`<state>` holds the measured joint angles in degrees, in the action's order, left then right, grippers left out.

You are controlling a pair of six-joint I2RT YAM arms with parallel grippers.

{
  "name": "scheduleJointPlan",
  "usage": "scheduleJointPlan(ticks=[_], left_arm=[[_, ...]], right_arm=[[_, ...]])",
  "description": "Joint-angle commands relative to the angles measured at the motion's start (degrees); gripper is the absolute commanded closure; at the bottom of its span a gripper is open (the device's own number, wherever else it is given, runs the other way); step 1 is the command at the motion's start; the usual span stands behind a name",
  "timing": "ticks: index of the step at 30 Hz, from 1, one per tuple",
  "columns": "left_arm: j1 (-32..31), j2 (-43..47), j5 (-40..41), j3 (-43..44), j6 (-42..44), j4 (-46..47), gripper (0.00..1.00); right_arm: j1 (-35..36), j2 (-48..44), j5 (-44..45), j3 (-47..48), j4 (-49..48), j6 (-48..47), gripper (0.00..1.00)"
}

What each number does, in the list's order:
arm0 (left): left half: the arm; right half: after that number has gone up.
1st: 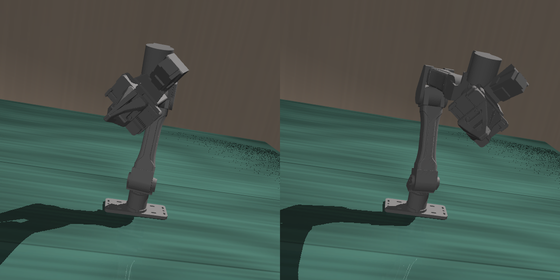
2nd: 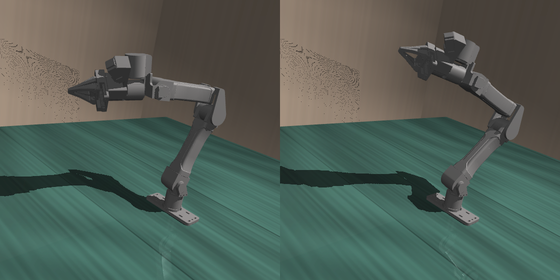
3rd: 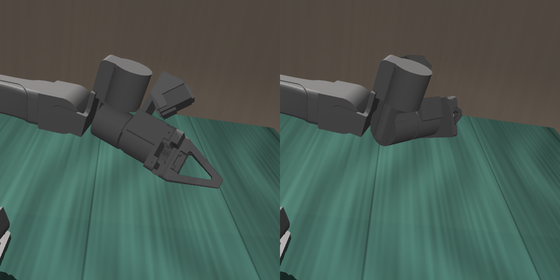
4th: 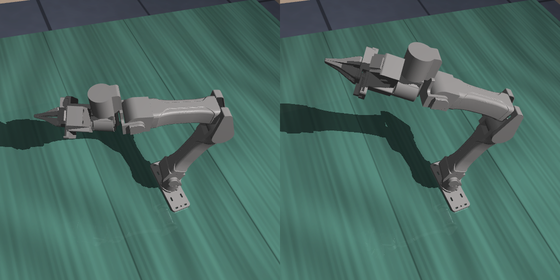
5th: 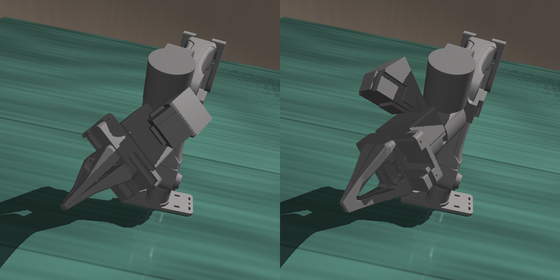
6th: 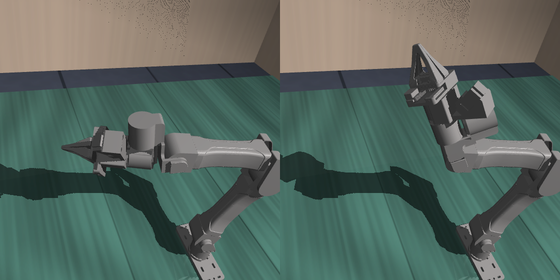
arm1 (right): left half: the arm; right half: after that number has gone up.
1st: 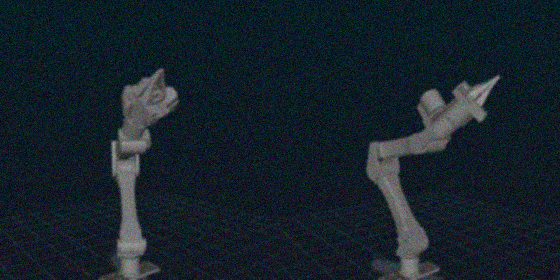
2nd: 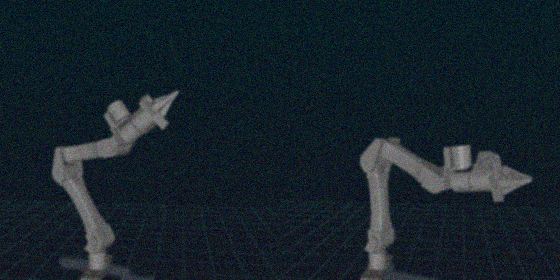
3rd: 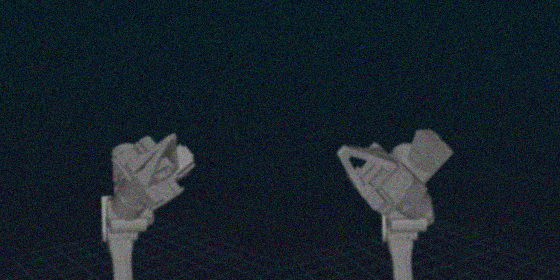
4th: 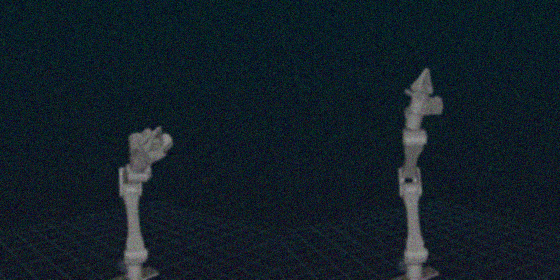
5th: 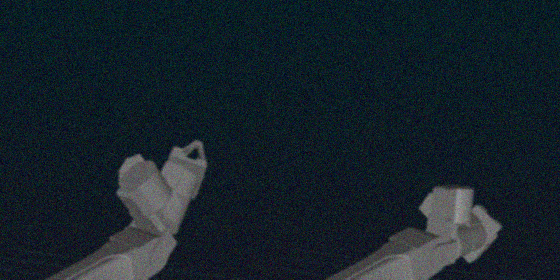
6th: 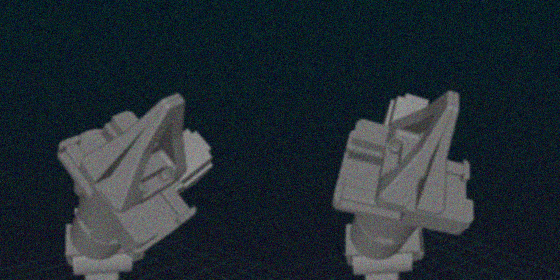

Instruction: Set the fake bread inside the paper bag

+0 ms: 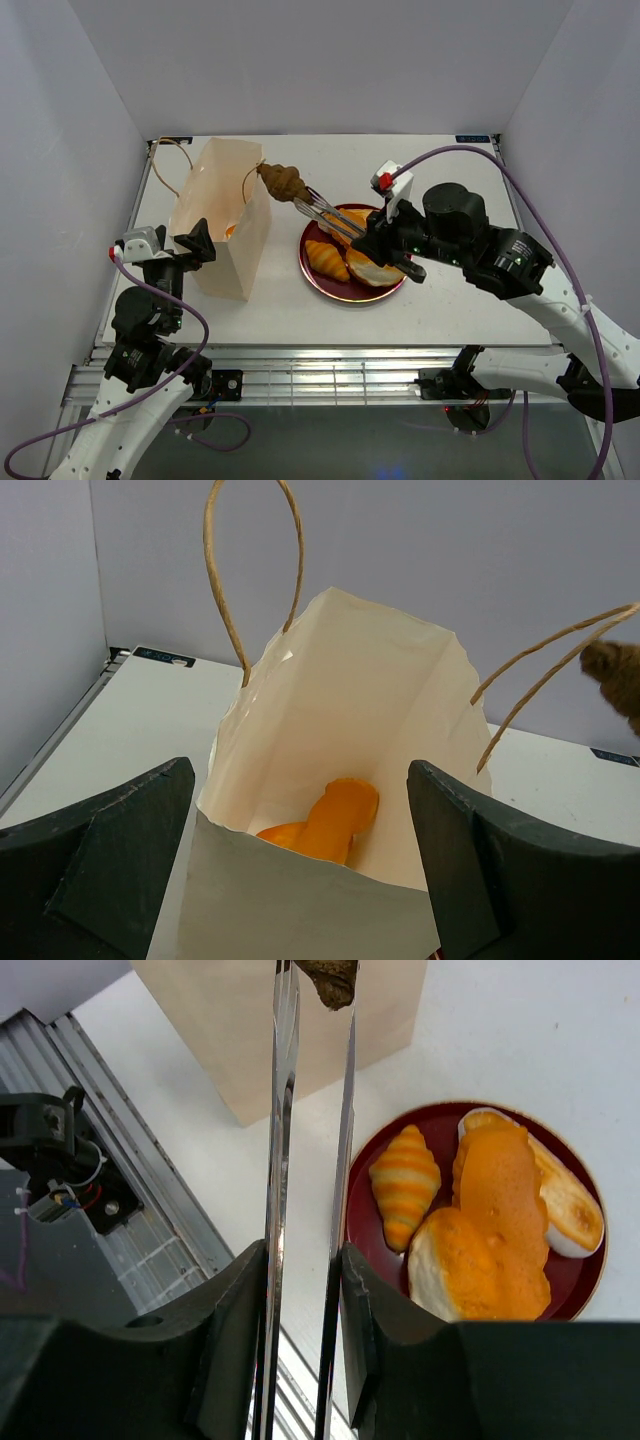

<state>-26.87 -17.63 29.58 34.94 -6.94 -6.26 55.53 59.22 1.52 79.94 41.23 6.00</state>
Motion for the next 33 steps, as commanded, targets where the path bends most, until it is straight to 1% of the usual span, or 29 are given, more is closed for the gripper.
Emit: scheduleJointPlan(ticks=[1, 4, 6, 12, 17, 25, 30, 33], left_arm=[[-0.29, 0.23, 0.12, 0.22, 0.08, -0.24, 0.02], [-0.29, -0.04, -0.05, 0.30, 0.00, -0.33, 0.02], [-0.29, -0.04, -0.05, 0.22, 0.08, -0.24, 0.02], [-0.29, 0.14, 0.12, 0.13, 0.17, -0.15, 0.02], [-0.29, 0.05, -0.05, 0.13, 0.08, -0.07, 0.02], [-0.29, 0.05, -0.23, 0.13, 0.00, -0.07, 0.02], [-0.29, 0.14, -0.40, 0.22, 0.00, -0.07, 0.02], [-0.29, 0.14, -0.40, 0.13, 0.00, -0.07, 0.02]], right_arm=[[0.28, 1.68, -0.64, 7.93, -4.58, -3.71, 0.63], [0.28, 4.49, -0.90, 13.65, -4.23, -5.21, 0.63], [0.28, 6.86, -2.91, 17.07, -3.97, -5.65, 0.63], [0.55, 10.38, -6.70, 19.73, -6.25, -5.74, 0.63], [1.16, 10.74, -7.67, 17.88, -8.27, -5.21, 0.63], [1.25, 10.48, -7.41, 14.64, -8.10, -4.68, 0.63], [1.25, 8.63, -6.35, 7.44, -9.33, -3.54, 0.63], [1.34, 7.93, -6.97, 4.27, -11.96, -2.57, 0.63]])
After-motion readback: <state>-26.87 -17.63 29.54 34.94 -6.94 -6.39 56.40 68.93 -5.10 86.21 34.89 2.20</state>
